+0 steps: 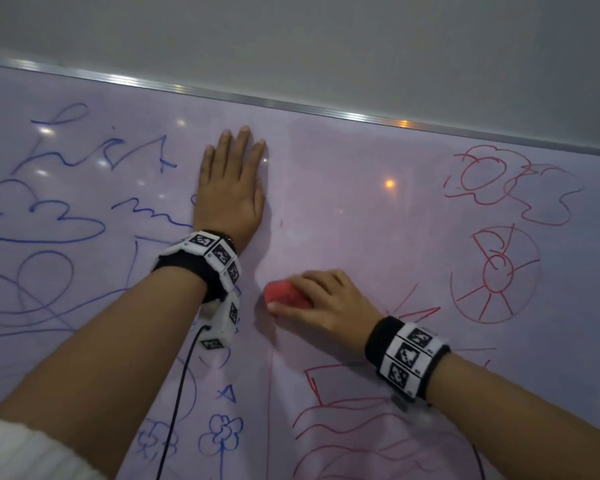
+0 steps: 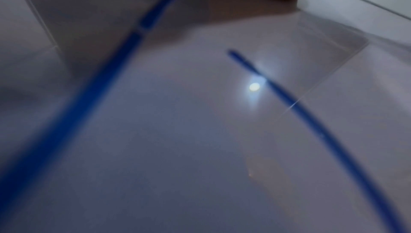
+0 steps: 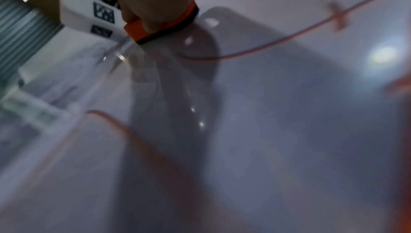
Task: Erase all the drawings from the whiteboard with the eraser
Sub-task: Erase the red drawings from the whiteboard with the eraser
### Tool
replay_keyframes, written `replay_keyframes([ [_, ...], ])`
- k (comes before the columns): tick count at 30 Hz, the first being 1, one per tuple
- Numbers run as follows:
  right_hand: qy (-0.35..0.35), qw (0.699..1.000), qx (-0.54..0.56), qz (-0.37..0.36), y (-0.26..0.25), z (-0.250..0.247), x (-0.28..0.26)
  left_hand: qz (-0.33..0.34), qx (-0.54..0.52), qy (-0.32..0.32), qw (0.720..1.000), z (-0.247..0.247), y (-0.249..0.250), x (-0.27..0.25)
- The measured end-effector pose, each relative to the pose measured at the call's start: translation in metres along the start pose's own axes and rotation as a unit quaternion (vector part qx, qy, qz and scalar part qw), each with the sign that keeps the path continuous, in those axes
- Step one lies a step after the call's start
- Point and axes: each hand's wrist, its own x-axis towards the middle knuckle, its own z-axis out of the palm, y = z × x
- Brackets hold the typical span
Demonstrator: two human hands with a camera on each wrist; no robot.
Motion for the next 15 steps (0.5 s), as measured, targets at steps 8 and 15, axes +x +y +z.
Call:
replay_keyframes([
  [8, 0.095, 0.955, -0.005, 0.28, 0.045, -0.017, 0.063, -0.002, -0.003, 0.005, 1.0, -0.001, 0.002, -0.002],
  [15, 0.003, 0.992, -0.017, 0.128, 0.024, -0.012, 0.039, -0.004, -0.002, 0.006, 1.0, -0.001, 0.002, 0.0],
])
